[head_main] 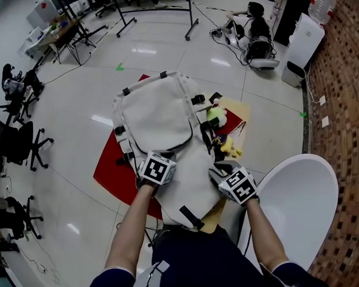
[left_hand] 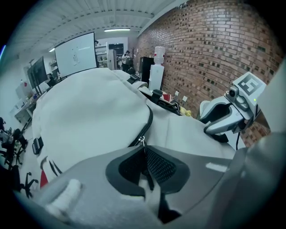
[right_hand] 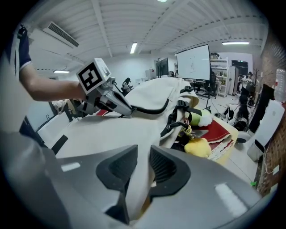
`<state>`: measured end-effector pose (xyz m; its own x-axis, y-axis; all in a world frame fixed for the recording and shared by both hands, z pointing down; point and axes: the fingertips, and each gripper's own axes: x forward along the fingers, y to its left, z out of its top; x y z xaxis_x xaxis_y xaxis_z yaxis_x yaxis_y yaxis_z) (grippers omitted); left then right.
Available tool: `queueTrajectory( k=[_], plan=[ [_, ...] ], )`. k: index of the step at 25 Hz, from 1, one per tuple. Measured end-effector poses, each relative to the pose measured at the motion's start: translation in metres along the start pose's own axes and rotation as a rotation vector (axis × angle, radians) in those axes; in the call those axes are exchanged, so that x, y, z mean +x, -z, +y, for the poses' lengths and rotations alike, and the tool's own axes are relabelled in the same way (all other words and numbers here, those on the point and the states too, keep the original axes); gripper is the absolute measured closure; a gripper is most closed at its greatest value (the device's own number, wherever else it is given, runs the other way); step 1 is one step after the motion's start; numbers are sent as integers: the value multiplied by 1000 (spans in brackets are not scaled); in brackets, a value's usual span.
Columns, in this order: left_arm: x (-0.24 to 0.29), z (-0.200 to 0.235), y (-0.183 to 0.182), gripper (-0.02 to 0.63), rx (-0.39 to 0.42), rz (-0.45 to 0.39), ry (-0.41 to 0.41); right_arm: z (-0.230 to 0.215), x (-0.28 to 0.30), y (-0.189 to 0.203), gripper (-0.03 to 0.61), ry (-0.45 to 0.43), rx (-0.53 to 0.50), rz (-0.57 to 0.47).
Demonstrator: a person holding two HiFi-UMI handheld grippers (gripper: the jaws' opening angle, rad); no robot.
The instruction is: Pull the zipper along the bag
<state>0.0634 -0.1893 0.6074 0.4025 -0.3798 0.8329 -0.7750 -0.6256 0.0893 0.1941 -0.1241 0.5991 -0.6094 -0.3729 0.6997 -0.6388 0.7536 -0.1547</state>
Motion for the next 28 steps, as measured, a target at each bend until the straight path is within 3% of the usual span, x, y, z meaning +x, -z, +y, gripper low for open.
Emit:
queueTrajectory(
  k=[9,18,28],
  plan=[
    [27,-18,-29,597,-87,-7,0,8,-4,4,496,-33,-12,-17],
    [38,-21,-49,598,-252,-97,-40,19,-6,9,529,-79,-21,-15],
    [38,-17,-69,597,-354,-193,-83,33,-6,19,545,-108,-41,1]
  ],
)
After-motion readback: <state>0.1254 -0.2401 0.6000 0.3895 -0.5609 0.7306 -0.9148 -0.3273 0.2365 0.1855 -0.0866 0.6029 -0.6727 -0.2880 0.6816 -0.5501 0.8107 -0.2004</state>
